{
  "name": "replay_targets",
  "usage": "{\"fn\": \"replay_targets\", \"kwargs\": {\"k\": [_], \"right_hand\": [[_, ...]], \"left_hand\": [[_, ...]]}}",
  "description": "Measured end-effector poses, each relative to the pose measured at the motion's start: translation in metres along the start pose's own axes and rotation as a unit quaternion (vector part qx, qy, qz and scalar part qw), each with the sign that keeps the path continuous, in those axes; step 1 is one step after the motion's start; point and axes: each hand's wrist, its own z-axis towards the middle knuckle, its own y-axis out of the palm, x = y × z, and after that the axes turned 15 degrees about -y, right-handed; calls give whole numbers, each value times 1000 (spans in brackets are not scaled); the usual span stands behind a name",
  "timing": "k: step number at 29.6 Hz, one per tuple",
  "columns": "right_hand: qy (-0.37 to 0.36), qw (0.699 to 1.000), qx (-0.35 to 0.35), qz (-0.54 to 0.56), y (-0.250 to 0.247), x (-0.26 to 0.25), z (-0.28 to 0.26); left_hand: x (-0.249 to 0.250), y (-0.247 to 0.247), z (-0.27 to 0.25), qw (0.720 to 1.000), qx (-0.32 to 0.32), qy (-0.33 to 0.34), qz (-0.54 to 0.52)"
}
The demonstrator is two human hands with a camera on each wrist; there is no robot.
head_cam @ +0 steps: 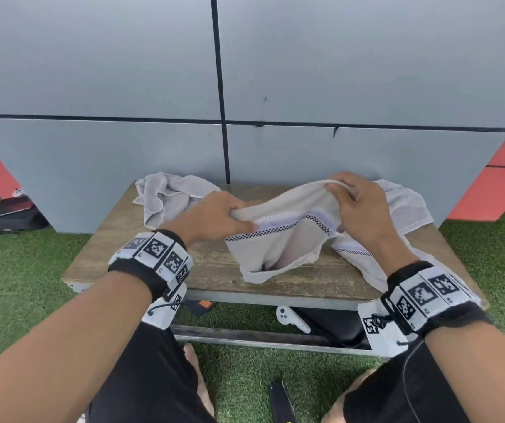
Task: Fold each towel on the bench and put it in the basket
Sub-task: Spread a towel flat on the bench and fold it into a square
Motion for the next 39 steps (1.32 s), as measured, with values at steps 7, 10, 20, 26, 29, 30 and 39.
{"fn": "replay_targets", "kwargs": {"k": [7,10,20,26,29,30,39], "right_hand": [[36,991,126,-4,-3,13,-4],[86,992,97,-4,1,24,-9],[164,898,-407,-24,29,66,-44],[216,920,-325,-36,42,84,-46],[236,909,-337,-66,53,94,-50],[241,904,-346,-75,58,96,-52],[215,907,-360,34,88,94,-69]], "left_hand": [[-18,-10,15,990,105,-71,57],[-20,-3,16,997,37,-72,-4],[-22,47,31,941,-243,-209,108],[-38,72,56,984,-96,-137,55],[-40,87,66,989,-99,-96,57],[-43,95,68,985,-124,-93,79],[-38,136,76,978,-183,-24,100]]}}
